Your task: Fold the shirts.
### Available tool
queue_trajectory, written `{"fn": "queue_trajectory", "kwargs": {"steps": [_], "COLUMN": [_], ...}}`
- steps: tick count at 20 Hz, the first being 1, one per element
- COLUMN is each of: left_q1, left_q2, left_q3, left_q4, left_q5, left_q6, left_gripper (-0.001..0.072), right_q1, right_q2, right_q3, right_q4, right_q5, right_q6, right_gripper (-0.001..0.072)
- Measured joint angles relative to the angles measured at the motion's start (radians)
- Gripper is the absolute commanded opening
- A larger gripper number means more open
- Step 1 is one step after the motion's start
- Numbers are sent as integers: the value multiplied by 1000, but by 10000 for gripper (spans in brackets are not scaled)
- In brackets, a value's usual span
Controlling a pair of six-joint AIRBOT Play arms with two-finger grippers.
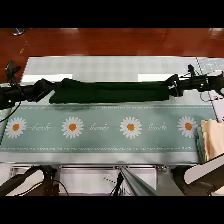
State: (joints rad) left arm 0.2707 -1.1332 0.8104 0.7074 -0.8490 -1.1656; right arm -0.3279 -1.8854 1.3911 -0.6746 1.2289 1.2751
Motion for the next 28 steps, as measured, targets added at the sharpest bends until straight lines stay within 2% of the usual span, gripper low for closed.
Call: {"fn": "queue_trajectory", "kwargs": {"steps": [1,2,3,4,7,10,16,18,22,24,28], "left_q1": [-10,-20,-32,-43,-97,-206,-584,-700,-902,-982,-1124], "left_q2": [1,2,2,3,3,3,-116,-217,-468,-581,-740], "left_q3": [-1,-2,-2,-2,2,17,154,248,501,620,772], "left_q4": [-1,-4,-4,-5,-19,-39,-40,-10,94,121,86], "left_q5": [0,2,0,-3,-23,-35,112,132,92,53,-6], "left_q6": [0,0,0,3,25,52,37,3,-147,-225,-297], "left_gripper": [699,649,215,23,19,18,17,17,17,17,19], "right_q1": [20,37,48,56,56,45,37,37,37,37,37], "right_q2": [-4,-6,-4,9,91,250,711,868,1119,1193,1260], "right_q3": [0,1,4,7,9,-24,-258,-340,-442,-460,-475], "right_q4": [-13,-34,-30,-26,-80,-204,-325,-336,-342,-328,-286], "right_q5": [3,5,24,37,72,108,144,152,185,200,211], "right_q6": [0,0,0,-3,6,31,62,89,160,182,200], "right_gripper": [190,22,23,23,22,23,23,22,23,23,23]}}
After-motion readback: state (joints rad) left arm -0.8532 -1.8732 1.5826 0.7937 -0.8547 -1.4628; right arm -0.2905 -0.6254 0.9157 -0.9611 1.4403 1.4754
